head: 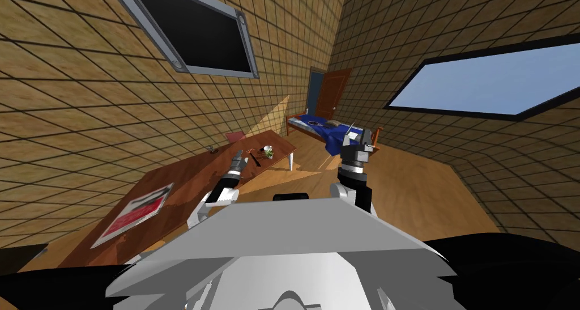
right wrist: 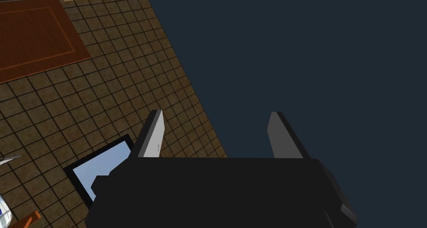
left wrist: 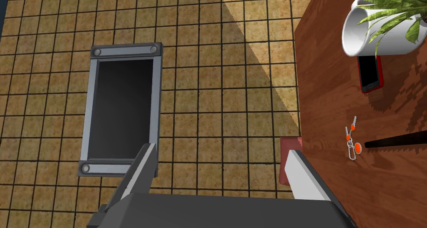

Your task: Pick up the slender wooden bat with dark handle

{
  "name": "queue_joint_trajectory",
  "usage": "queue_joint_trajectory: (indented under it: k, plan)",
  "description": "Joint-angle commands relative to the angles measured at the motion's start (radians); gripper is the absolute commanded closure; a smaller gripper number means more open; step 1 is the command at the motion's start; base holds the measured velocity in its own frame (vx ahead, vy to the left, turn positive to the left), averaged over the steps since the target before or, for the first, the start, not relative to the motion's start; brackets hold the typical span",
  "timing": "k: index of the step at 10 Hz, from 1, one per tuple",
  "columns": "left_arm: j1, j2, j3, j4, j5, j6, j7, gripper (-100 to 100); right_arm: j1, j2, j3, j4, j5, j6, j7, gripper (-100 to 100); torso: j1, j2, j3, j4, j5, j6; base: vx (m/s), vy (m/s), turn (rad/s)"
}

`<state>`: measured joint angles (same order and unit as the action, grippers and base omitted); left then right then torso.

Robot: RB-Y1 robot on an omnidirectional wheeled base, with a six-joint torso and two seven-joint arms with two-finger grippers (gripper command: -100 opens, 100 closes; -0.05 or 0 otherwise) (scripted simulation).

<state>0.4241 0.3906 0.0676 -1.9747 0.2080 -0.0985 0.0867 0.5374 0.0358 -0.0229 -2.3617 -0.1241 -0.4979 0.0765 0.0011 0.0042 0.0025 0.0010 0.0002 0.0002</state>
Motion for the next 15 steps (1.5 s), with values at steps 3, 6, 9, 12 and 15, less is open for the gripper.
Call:
queue_joint_trajectory:
  k: [3, 6, 9, 12, 15]
  plan:
    - [-0.024, 0.045, 0.005, 0.084, 0.045, 0.082, -0.023, -100, 0.000, 0.000, 0.000, 0.000, 0.000, 0.000, 0.000, 0, 0.000, -0.001, 0.000, 0.000, 0.000, 0.000, -0.054, -0.009, -0.148]
    - [-0.050, 0.105, 0.010, 0.167, 0.112, 0.174, -0.059, -100, 0.000, 0.000, 0.000, 0.000, 0.000, 0.000, 0.000, 0, 0.001, -0.002, -0.001, 0.000, 0.000, -0.001, -0.041, -0.004, -0.185]
    - [-0.063, 0.135, 0.011, 0.223, 0.147, 0.240, -0.081, -100, 0.000, 0.000, 0.000, 0.000, 0.000, 0.000, 0.000, 0, 0.001, -0.002, -0.001, 0.000, 0.000, 0.000, -0.034, 0.001, -0.163]
    - [-0.076, 0.164, 0.012, 0.271, 0.184, 0.298, -0.104, -100, 0.000, 0.000, 0.000, 0.000, 0.000, 0.000, 0.000, 0, 0.002, -0.003, -0.002, -0.001, 0.000, -0.001, -0.017, 0.006, -0.116]
    - [-0.104, 0.222, 0.009, 0.356, 0.263, 0.392, -0.158, -100, 0.000, 0.000, 0.000, 0.000, 0.000, 0.000, 0.000, 0, 0.002, -0.004, -0.002, -0.001, 0.000, -0.001, -0.009, 0.009, -0.192]
